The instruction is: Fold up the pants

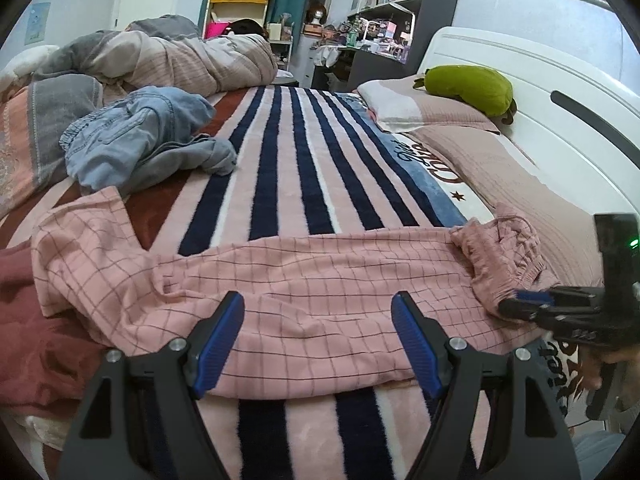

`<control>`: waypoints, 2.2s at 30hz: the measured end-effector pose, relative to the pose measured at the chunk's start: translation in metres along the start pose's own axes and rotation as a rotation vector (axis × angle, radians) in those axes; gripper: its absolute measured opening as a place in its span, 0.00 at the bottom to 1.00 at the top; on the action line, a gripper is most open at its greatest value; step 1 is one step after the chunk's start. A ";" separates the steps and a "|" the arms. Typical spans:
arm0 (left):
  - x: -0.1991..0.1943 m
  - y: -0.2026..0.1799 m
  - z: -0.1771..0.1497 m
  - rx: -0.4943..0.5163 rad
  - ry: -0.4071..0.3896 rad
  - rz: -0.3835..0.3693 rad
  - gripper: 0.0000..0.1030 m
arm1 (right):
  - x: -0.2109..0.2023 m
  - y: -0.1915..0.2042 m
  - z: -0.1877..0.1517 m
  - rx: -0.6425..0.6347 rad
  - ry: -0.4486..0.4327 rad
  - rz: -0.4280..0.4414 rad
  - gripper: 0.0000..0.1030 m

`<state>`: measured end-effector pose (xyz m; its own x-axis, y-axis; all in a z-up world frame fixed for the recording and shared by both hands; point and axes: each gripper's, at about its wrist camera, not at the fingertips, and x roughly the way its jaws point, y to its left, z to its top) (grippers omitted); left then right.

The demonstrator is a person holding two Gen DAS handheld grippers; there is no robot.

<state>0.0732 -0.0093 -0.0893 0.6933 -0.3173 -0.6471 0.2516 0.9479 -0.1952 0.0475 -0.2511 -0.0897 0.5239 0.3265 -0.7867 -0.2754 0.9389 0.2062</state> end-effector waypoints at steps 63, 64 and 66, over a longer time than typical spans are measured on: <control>0.111 -0.162 0.017 0.217 0.217 -0.453 0.21 | -0.118 -0.109 -0.043 0.308 -0.347 -0.271 0.37; 0.109 -0.152 0.020 0.161 0.211 -0.462 0.21 | -0.118 -0.109 -0.043 0.311 -0.349 -0.266 0.37; 0.106 -0.137 0.022 0.078 0.193 -0.436 0.21 | -0.118 -0.109 -0.043 0.312 -0.347 -0.265 0.37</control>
<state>0.1272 -0.1733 -0.1146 0.3761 -0.6666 -0.6435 0.5458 0.7206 -0.4275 -0.0194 -0.3963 -0.0443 0.7929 0.0412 -0.6079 0.1275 0.9644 0.2316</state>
